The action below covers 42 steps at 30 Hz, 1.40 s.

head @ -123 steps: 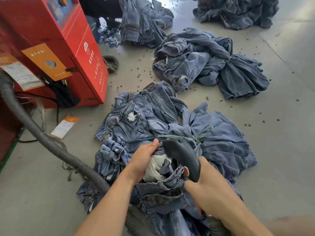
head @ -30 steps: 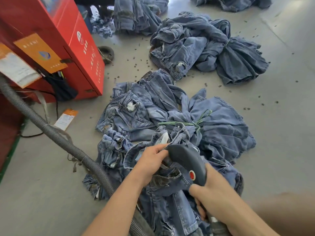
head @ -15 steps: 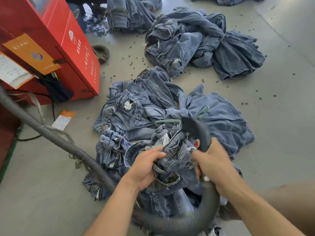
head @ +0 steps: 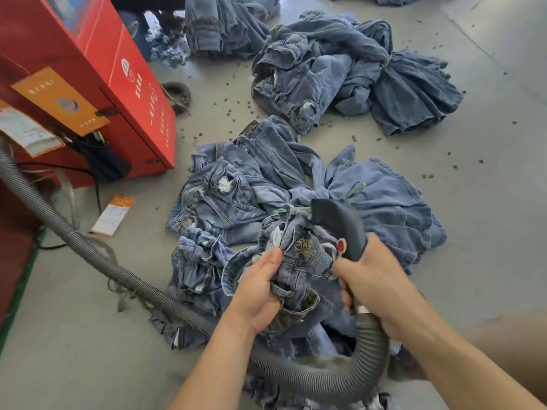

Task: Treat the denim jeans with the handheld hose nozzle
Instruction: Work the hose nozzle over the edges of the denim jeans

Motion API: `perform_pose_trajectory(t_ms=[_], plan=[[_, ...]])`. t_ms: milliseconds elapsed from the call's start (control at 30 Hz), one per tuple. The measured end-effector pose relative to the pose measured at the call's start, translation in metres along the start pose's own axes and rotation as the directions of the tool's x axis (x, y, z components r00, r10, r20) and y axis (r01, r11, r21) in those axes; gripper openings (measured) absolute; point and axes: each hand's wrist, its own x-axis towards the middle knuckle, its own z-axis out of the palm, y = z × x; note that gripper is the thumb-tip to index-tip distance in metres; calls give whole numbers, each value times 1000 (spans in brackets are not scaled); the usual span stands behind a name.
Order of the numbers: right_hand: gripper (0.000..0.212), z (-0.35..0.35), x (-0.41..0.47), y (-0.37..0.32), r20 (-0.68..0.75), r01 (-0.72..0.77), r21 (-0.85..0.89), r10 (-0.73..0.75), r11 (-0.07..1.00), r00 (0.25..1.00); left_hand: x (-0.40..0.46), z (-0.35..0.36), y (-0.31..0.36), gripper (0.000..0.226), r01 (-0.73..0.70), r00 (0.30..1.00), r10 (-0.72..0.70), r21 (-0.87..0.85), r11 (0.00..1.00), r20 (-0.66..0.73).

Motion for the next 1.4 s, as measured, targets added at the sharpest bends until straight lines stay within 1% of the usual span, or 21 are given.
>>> perform_pose_trajectory(t_ms=[67,133,200,267,333,400,433,533,600,667,733,800,867,933,1033,1133,1200,1267,1333,1367,1400], plan=[[22,-9,-9,2,-16,26,16,-26,1000,1000,4,-3,-2,53,-25,999,25,-3,1000,-33],[25,-3,-26,7,28,18,-123,-15,992,999,6,-1,-4,50,-49,998,49,-10,999,-36],[25,10,-31,8,116,29,-225,-3,974,993,3,1,-7,42,-67,998,67,-2,998,18],[24,14,-15,5,98,52,-242,-29,969,995,-1,2,-9,34,-66,996,68,-30,997,51],[21,6,-3,0,17,35,-167,-33,985,999,-4,0,-7,33,-62,998,62,-56,997,15],[23,-4,-9,0,-12,22,-61,-23,998,1000,-2,-3,-2,42,-56,998,56,-50,997,5],[25,-4,-16,2,5,14,-71,-14,997,1000,-1,-4,0,47,-56,998,57,-46,997,0],[26,11,-28,8,157,-31,-155,55,987,986,4,-3,0,54,-46,998,44,-32,998,-51],[23,17,-15,9,156,-7,-145,30,989,987,3,-7,-5,49,-39,998,38,-10,999,-48],[20,9,0,8,71,-11,-74,16,997,997,-1,-9,-6,40,-44,999,44,48,998,-4],[16,-10,7,8,-27,-4,36,5,999,1000,-2,-13,-6,41,-49,999,49,104,993,-3],[19,-28,5,8,-96,-4,107,14,994,995,-3,-17,-6,45,-46,999,49,122,991,-16],[22,-36,1,8,-79,-37,145,48,989,996,1,-20,-6,43,-44,998,51,141,989,-45],[23,-34,-5,9,1,-50,134,51,990,999,4,-21,-6,35,-61,997,68,199,978,-27],[29,-24,-10,12,101,-51,61,44,997,994,0,-15,-4,35,-112,994,105,333,936,37],[25,-20,-11,13,108,-70,29,67,997,992,-7,-7,3,40,-190,977,102,555,810,185],[25,-22,-10,12,87,-94,28,91,995,992,-9,-3,3,26,-197,972,62,646,737,225],[26,-26,-8,7,81,-99,21,97,995,992,-11,5,6,6,-153,985,60,637,756,165],[25,-29,-9,4,78,-104,11,103,995,992,-8,14,9,39,-78,997,64,633,770,45],[25,-29,-10,3,88,-99,-1,99,995,991,-3,16,8,46,-56,998,67,684,727,11],[25,-28,-10,3,97,-88,-21,90,996,991,-2,21,10,43,-82,994,113,735,673,7]])
